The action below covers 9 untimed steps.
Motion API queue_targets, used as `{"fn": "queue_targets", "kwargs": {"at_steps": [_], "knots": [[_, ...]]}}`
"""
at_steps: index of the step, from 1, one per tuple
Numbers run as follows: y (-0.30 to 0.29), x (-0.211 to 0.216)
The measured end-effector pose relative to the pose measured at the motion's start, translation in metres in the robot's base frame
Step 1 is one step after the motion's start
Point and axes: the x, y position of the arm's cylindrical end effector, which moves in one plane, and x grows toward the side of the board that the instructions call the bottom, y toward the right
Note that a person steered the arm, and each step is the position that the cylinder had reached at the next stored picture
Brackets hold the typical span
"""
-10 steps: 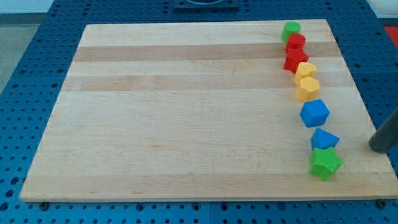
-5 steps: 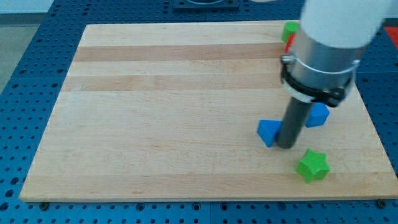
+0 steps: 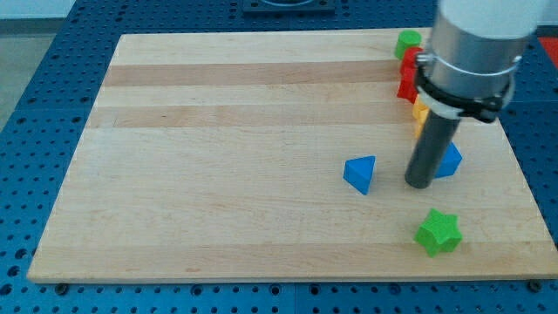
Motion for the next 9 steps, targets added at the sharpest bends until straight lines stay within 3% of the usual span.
{"fn": "queue_targets", "kwargs": {"at_steps": [1, 2, 3, 4, 6, 7, 8, 9], "knots": [[-0.020, 0.024], [0.081, 0.025], [0.131, 0.062], [0.083, 0.089], [-0.034, 0.069], [-0.038, 0.061], [0.030, 0.048], [0.054, 0.005]]}}
